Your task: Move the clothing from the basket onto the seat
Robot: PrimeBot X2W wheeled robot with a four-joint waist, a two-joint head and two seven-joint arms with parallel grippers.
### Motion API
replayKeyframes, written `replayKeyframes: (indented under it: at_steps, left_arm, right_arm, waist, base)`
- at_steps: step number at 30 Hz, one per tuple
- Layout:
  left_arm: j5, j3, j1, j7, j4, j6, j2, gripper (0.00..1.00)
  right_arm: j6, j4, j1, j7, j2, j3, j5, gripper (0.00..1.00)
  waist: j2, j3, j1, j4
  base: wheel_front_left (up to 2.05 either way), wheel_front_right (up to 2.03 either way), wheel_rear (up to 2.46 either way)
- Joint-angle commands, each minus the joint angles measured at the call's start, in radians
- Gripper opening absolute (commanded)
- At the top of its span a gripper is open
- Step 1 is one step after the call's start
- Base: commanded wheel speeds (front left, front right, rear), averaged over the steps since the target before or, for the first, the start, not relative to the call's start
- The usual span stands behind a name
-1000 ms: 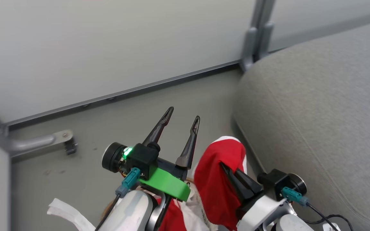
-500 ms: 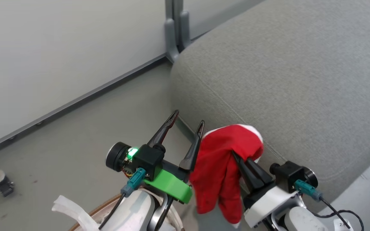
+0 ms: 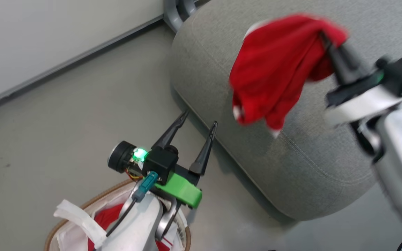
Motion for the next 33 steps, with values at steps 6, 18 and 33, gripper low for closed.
replayKeyframes:
  at_steps: [6, 18, 33]
  left_arm:
    - [0.044, 0.024, -0.065, 0.0, 0.005, -0.02, 0.019, 1.0]
    - [0.071, 0.019, -0.124, 0.0, -0.012, -0.035, 0.017, 1.0]
    - [0.078, 0.053, -0.096, 0.0, 0.03, -0.04, 0.024, 1.0]
  right_arm:
    - [-0.001, 0.074, -0.216, -0.002, -0.123, -0.097, -0.016, 0.0]
    - [-0.001, 0.298, -0.349, -0.002, -0.227, -0.334, -0.063, 0.0]
    - [-0.001, 0.459, -0.089, -0.002, -0.051, -0.584, -0.069, 1.0]
  waist:
    - [-0.0001, 0.159, 0.0, 0.118]
    - [-0.0001, 0.305, 0.0, 0.268]
    - [-0.0001, 0.302, 0.0, 0.283]
  base:
    - [0.0, 0.0, 0.0]
    - [0.0, 0.0, 0.0]
    - [0.0, 0.0, 0.0]
